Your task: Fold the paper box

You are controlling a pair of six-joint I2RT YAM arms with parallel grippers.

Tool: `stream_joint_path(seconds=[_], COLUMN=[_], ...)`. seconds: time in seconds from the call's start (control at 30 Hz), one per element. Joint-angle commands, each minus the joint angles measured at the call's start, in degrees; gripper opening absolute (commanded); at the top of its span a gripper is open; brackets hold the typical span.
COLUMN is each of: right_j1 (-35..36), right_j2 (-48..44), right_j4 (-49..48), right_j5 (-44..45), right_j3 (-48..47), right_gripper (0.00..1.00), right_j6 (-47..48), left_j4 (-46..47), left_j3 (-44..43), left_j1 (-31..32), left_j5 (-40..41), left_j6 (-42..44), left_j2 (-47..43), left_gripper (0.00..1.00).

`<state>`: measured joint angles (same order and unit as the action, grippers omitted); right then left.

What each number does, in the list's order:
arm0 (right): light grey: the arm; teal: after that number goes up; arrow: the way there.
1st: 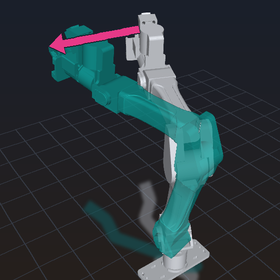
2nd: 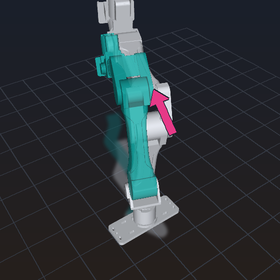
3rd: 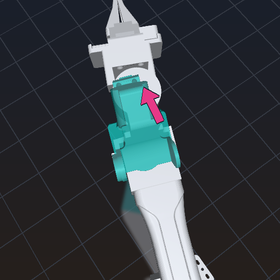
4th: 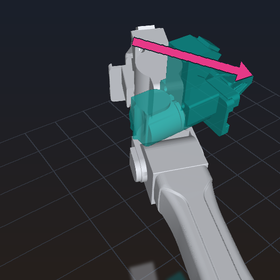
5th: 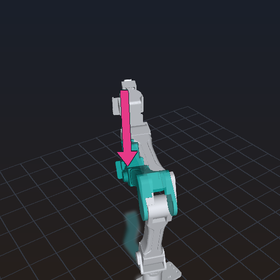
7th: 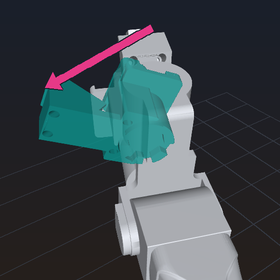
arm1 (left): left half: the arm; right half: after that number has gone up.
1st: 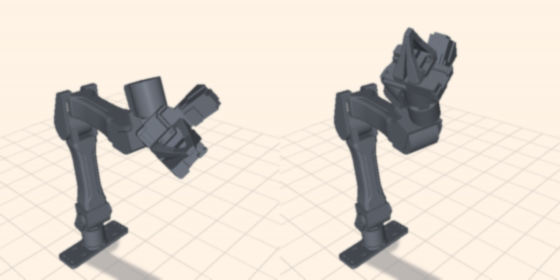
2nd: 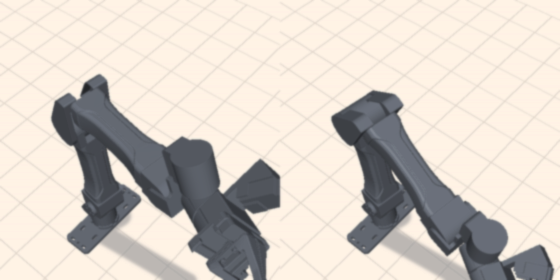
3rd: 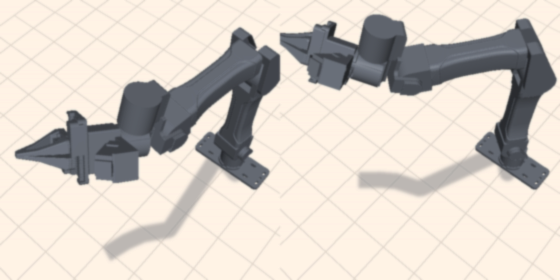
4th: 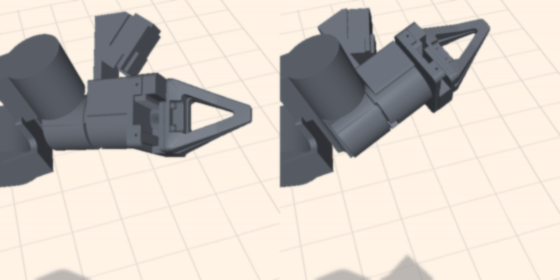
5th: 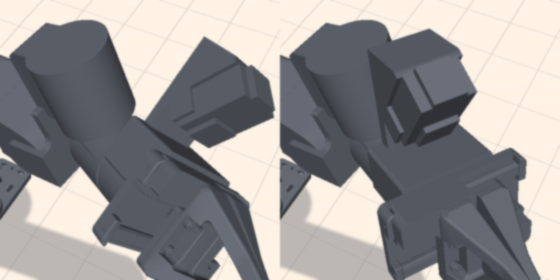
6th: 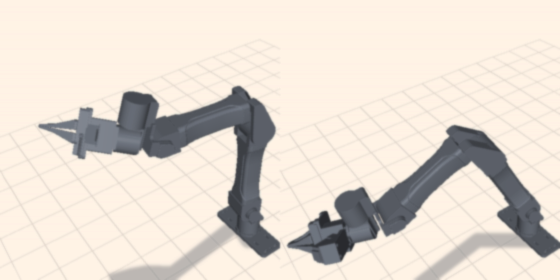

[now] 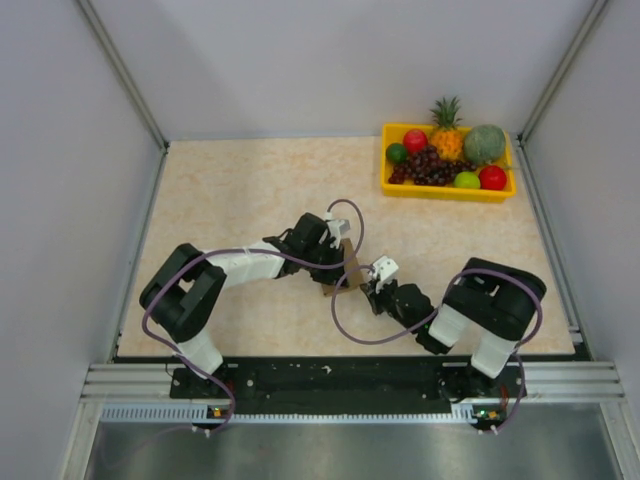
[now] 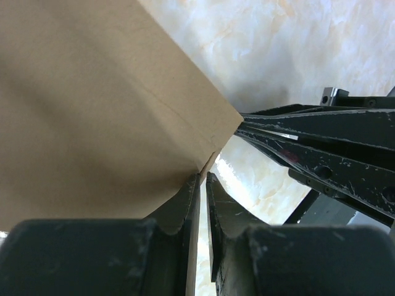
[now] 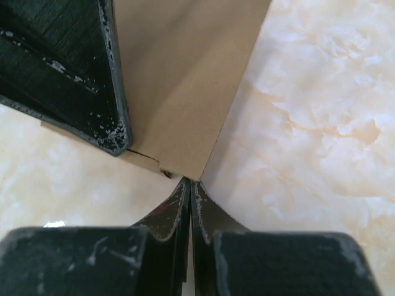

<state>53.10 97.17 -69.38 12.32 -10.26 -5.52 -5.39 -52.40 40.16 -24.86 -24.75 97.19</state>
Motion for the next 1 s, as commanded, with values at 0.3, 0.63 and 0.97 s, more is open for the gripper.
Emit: stream_joint_path(seconds=[0.3,0.63,0.97], right_j1=[-1.4,-2.6,-10.6], right_j2=[-0.4,-25.5,-31.0], right_j4=[-18.7,24.4,52.3], right_j5=[-6.2,-5.7,-17.2], right_j3=[5.3,0.2,-12.0], right_gripper=[0.00,0.20,0.24], right_j6=[-4.7,-14.8,-35.5], left_j4=[-3.5,-5.2,-7.7], left_j3=[0.5,-2.3,-3.8], left_j1=[0.3,-1.2,-3.4], left_j5=[0.0,-1.1,-1.7], left_j6=[0.5,0.7,-1.4], left_j2=[-0.2,-1.6,-11.0], left_gripper=[0.20,0.25,0.53])
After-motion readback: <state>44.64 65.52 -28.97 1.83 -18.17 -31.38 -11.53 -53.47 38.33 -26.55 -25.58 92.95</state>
